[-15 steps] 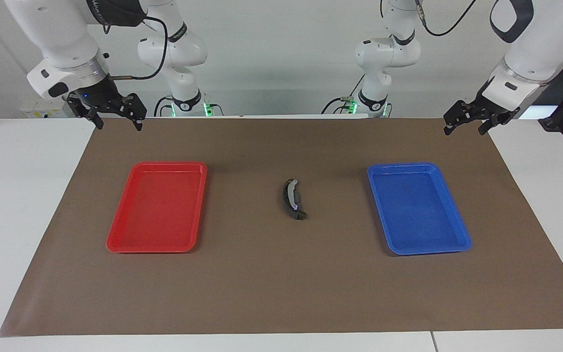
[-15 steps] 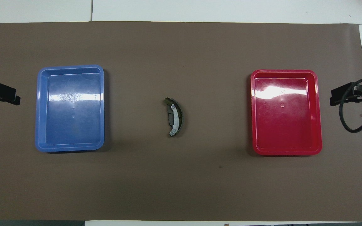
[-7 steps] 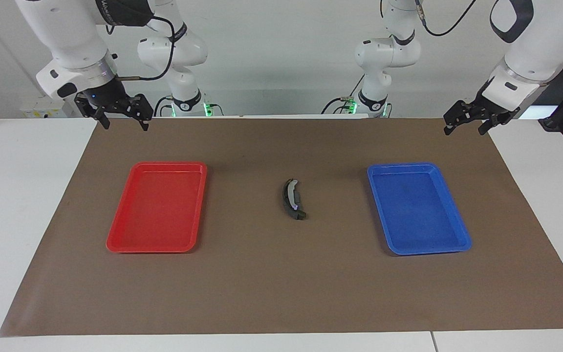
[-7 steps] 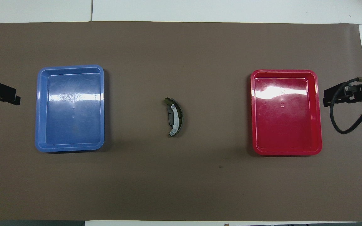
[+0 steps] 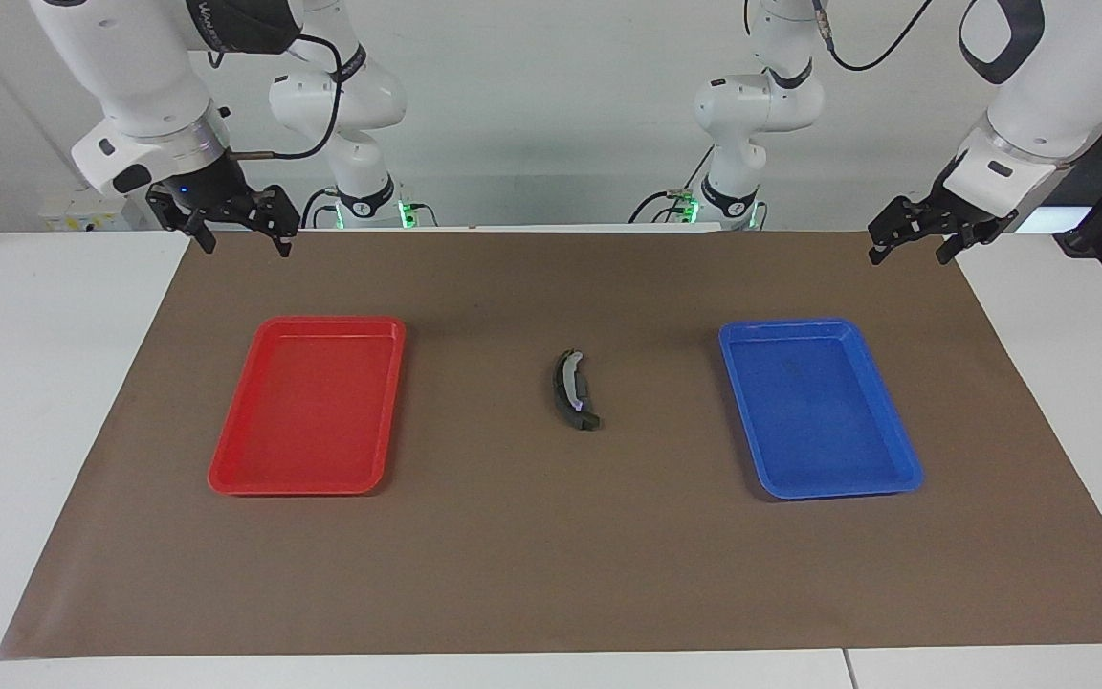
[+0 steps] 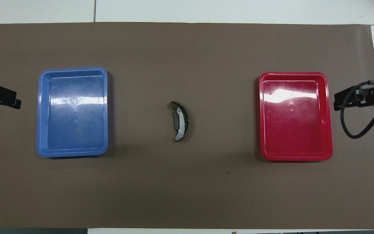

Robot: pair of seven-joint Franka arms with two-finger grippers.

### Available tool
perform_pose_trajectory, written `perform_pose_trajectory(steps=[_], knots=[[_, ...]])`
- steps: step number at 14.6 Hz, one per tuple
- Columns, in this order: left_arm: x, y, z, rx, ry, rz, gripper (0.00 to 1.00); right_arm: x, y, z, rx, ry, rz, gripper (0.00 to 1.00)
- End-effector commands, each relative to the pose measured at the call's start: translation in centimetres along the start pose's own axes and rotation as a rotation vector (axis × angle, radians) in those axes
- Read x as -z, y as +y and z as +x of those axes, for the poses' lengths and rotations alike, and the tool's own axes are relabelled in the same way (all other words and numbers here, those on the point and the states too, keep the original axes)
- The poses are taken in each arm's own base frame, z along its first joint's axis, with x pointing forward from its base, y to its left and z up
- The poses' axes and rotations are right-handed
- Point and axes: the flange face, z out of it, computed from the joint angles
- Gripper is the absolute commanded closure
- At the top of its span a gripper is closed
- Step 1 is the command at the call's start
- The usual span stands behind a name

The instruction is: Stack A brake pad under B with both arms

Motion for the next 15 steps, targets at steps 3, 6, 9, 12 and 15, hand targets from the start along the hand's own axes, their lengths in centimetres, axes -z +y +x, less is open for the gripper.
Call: perform_pose_trajectory(steps=[3,6,9,12,15], knots=[[0.09,-0.12,-0.61,-0.008,-0.005,0.011,0.0,0.05,-0.04,-0.48,-0.01,-0.006,0.001,0.0],[0.09,-0.12,-0.61,-0.008,-0.005,0.011,0.0,0.06,-0.2,-0.49,-0.007,-0.006,0.0,0.0],[0.09,-0.12,-0.61,-0.008,-0.005,0.011,0.0,0.07,-0.12,-0.47,-0.009,-0.004,0.001,0.0],[0.09,-0.12,-0.61,-0.008,-0.005,0.011,0.0,0.05,0.09,-0.38,-0.002,0.0,0.003,0.0],[0.09,-0.12,-0.61,-0.008,-0.005,0.011,0.0,0.06,0.16,-0.09,0.042,0.021,0.003,0.0]])
